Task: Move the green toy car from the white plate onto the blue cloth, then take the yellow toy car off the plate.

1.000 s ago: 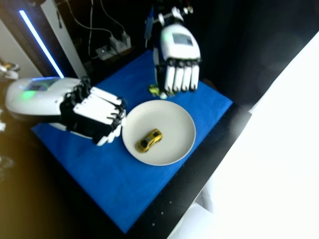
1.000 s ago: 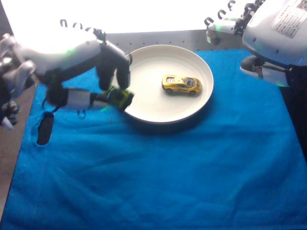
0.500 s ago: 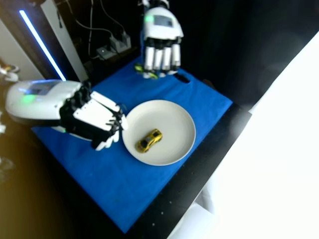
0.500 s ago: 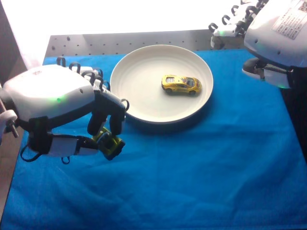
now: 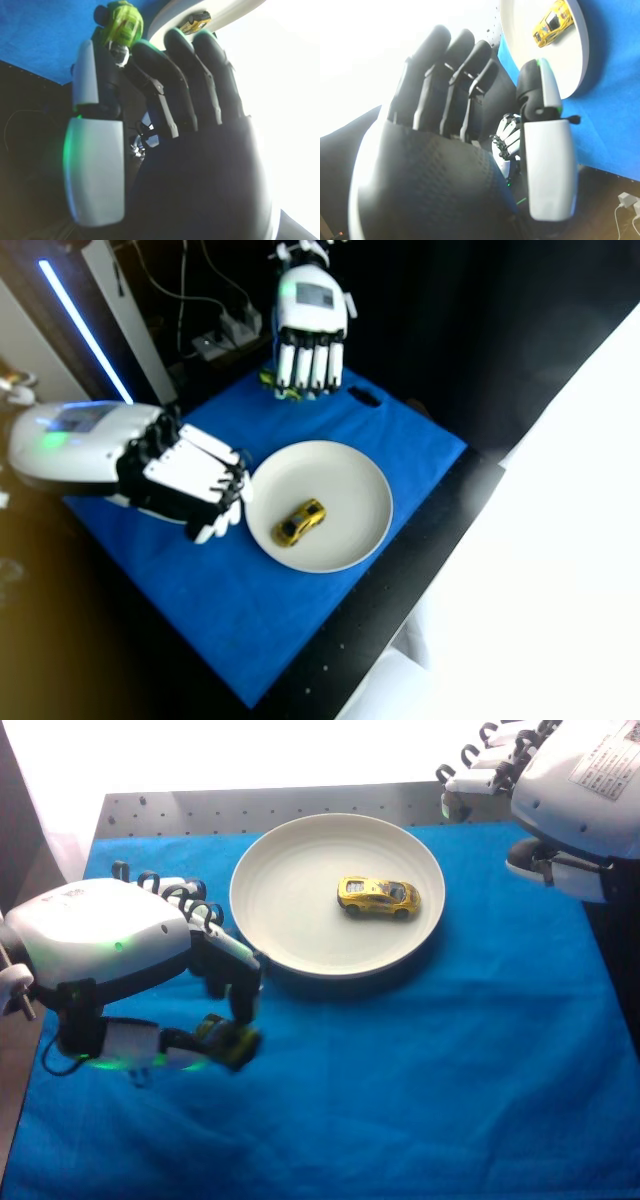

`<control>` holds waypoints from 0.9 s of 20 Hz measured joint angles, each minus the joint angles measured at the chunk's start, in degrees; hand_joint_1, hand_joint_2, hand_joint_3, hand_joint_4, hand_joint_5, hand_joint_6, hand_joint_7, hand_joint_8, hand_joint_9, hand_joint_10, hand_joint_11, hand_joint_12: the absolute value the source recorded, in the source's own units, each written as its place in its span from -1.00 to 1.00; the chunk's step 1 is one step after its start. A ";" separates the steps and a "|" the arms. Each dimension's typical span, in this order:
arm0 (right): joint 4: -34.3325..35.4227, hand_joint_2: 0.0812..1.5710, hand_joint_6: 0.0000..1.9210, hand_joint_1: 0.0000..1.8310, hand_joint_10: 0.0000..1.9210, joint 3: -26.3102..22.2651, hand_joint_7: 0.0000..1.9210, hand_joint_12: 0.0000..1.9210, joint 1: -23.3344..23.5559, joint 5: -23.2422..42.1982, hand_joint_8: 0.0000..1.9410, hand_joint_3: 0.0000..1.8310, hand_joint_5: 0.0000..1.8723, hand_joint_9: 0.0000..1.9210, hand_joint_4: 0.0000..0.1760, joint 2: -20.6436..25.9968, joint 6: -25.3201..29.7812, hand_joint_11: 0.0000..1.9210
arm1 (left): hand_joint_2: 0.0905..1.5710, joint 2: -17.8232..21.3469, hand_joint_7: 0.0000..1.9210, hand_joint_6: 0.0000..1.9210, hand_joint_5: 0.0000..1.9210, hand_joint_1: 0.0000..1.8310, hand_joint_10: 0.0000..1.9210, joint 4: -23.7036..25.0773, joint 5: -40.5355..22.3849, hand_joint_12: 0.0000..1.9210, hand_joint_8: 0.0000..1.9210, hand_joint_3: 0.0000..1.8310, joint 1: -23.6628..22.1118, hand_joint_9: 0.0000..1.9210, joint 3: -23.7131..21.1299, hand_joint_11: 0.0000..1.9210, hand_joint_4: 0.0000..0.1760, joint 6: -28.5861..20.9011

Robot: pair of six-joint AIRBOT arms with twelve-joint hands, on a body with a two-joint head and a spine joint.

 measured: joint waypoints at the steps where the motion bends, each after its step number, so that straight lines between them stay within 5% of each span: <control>1: 0.00 0.41 -0.20 0.24 0.08 0.00 -0.29 0.67 0.00 0.00 -0.24 -1.00 -0.41 -0.38 -1.00 0.00 0.00 -0.57 | 0.18 0.02 -0.39 -0.57 -0.37 -0.27 -0.16 0.02 -0.04 0.66 -0.67 -1.00 0.00 -0.67 0.02 -1.00 0.79 0.00; 4: 0.00 0.40 -0.21 0.20 0.05 0.00 -0.25 0.66 0.00 -0.04 -0.29 -1.00 -0.37 -0.34 -1.00 0.00 0.00 -0.52 | 0.05 0.04 -0.37 -0.93 -0.38 -0.32 -0.31 0.07 -0.20 0.65 -0.95 -1.00 0.00 -0.65 0.00 -0.99 0.72 0.00; 7: 0.17 0.39 -0.28 0.22 0.10 0.00 -0.20 0.70 0.00 0.00 -0.28 -1.00 -0.33 -0.31 -1.00 0.00 0.00 -0.47 | 0.02 0.61 -0.35 -0.97 -0.38 -0.44 -0.41 0.09 -0.26 0.59 -0.97 -1.00 0.00 -0.60 0.02 -0.97 0.64 -0.42; 8: 0.17 0.39 -0.29 0.20 0.10 0.02 -0.21 0.70 0.00 -0.02 -0.28 -1.00 -0.33 -0.31 -1.00 0.00 0.00 -0.48 | 0.03 0.74 -0.39 -0.99 -0.42 -0.52 -0.53 0.07 -0.57 0.54 -0.99 -1.00 0.15 -0.60 0.00 -1.00 0.91 -0.52; 9: 0.17 0.39 -0.29 0.21 0.12 0.02 -0.22 0.70 0.00 0.00 -0.27 -1.00 -0.34 -0.32 -1.00 0.00 0.00 -0.48 | 0.05 0.85 -0.41 -1.00 -0.42 -0.58 -0.65 -0.02 -0.68 0.50 -1.00 -1.00 0.24 -0.58 0.02 -1.00 0.85 -0.66; 10: 0.22 0.39 -0.29 0.20 0.11 0.02 -0.24 0.70 0.00 -0.02 -0.27 -1.00 -0.35 -0.34 -1.00 0.00 0.00 -0.51 | 0.10 0.96 -0.39 -0.99 -0.38 -0.59 -0.74 -0.04 -0.98 0.47 -1.00 -1.00 0.24 -0.53 0.00 -1.00 0.72 -0.70; 11: 0.39 0.39 -0.28 0.19 0.12 0.02 -0.25 0.72 0.00 0.00 -0.26 -1.00 -0.35 -0.36 -1.00 0.00 0.00 -0.54 | 0.28 0.98 -0.21 -0.97 -0.24 -0.54 -0.57 -0.63 -1.77 0.49 -0.96 -1.00 0.24 -0.35 0.02 -0.78 -0.44 -0.68; 13: 0.42 0.39 -0.26 0.17 0.14 0.07 -0.29 0.76 0.00 -0.02 -0.23 -1.00 -0.36 -0.41 -1.00 0.00 0.00 -0.60 | 0.35 0.96 -0.14 -0.97 -0.19 -0.55 -0.37 -2.71 -3.87 0.49 -0.93 -1.00 0.66 -0.35 0.20 -0.71 -0.33 -0.13; 14: 0.46 0.39 -0.25 0.14 0.13 0.20 -0.30 0.76 0.00 -0.04 -0.23 -1.00 -0.36 -0.42 -1.00 -0.02 0.00 -0.63 | 0.44 0.96 -0.11 -0.96 -0.15 -0.55 -0.28 -4.85 -5.09 0.48 -0.91 -1.00 1.16 -0.38 0.20 -0.72 -0.48 1.51; 16: 1.49 0.37 -0.38 0.04 -0.03 0.94 -0.26 0.69 0.00 0.02 -0.40 -1.00 -0.32 -0.37 -1.00 -0.17 -0.02 -0.61 | 0.49 0.96 -0.09 -0.95 -0.11 -0.57 -0.23 -10.03 -8.07 0.55 -0.90 -1.00 2.69 -0.40 0.20 -0.74 0.03 5.46; 17: 2.03 0.35 -0.43 -0.02 -0.09 1.40 -0.26 0.66 0.00 0.00 -0.48 -1.00 -0.31 -0.37 -1.00 -0.33 0.00 -0.59 | 0.47 0.96 -0.02 -0.94 -0.04 -0.41 -0.17 -12.63 -10.19 0.52 -0.87 -1.00 3.30 -0.29 0.09 -0.56 -0.69 7.56; 18: 2.75 0.32 -0.42 -0.02 -0.07 2.05 -0.26 0.68 0.00 -0.04 -0.49 -1.00 -0.29 -0.38 -1.00 -0.81 -0.02 -0.58 | 0.47 0.90 0.02 -0.95 -0.02 -0.37 -0.07 -15.23 -12.74 0.52 -0.84 -1.00 4.00 -0.27 -0.04 -0.50 -0.87 9.05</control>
